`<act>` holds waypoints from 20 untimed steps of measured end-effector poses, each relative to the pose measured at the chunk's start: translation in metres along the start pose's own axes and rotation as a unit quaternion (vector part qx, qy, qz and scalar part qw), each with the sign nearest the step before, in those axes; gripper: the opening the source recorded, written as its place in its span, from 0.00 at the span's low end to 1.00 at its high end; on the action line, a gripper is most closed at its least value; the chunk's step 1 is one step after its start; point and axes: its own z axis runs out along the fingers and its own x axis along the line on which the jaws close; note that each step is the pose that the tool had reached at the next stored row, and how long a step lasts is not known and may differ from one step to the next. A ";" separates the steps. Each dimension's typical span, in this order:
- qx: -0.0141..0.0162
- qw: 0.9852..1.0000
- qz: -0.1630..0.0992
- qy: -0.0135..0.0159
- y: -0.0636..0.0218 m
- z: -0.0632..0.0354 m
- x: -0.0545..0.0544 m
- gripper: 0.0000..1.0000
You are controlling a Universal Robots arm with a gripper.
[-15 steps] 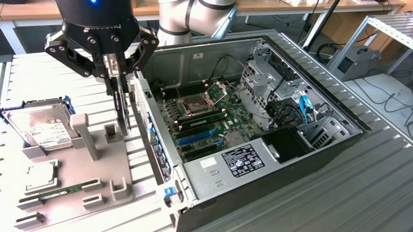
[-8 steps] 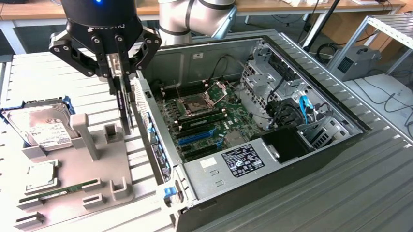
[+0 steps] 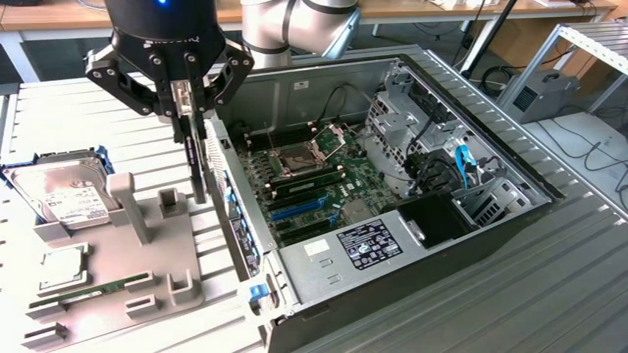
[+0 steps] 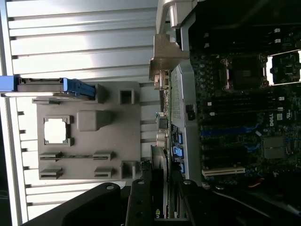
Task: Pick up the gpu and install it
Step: 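Pick up the gpu and move the gpu toward the slot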
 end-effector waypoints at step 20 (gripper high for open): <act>0.000 1.000 0.000 0.000 0.0011 0.0004 -0.014 0.26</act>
